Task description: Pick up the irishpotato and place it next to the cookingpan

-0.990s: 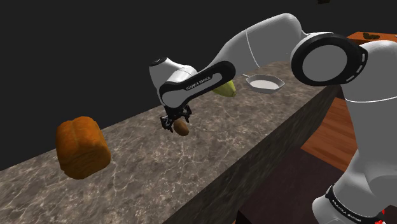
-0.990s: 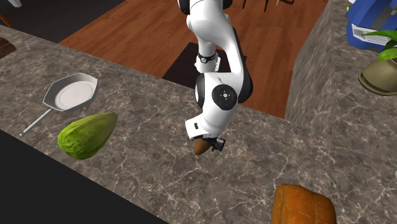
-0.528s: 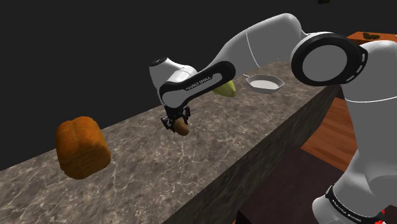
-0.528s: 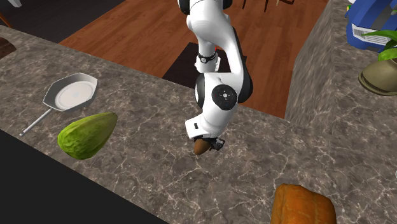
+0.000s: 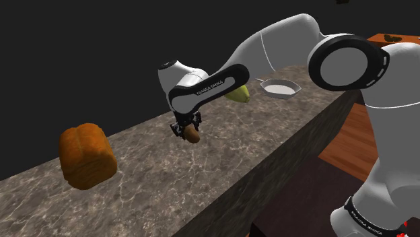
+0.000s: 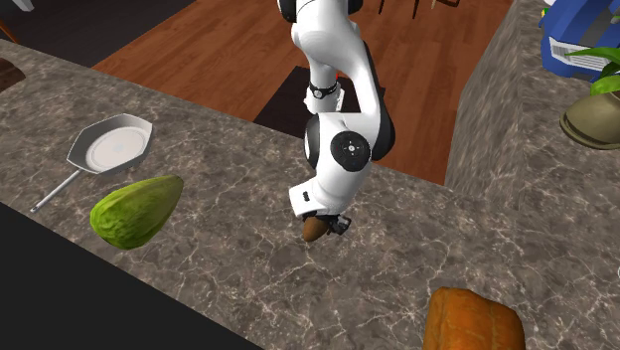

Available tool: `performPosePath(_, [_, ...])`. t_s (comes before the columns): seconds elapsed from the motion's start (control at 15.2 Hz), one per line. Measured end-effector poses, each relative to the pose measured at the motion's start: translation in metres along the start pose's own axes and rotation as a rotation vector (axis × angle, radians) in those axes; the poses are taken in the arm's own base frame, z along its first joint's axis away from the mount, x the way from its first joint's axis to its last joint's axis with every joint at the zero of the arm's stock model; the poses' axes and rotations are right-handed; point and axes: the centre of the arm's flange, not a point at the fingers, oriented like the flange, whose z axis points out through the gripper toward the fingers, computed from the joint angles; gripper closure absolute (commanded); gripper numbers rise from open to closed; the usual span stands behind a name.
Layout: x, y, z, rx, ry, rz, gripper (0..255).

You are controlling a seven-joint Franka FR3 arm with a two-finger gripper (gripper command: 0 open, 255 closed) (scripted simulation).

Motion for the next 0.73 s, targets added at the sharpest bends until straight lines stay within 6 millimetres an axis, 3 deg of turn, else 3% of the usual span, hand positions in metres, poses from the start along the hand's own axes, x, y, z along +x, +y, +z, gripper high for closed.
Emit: performPosePath(0.73, [0.001, 0.008, -0.055, 0.0, 0.001, 0.0, 255])
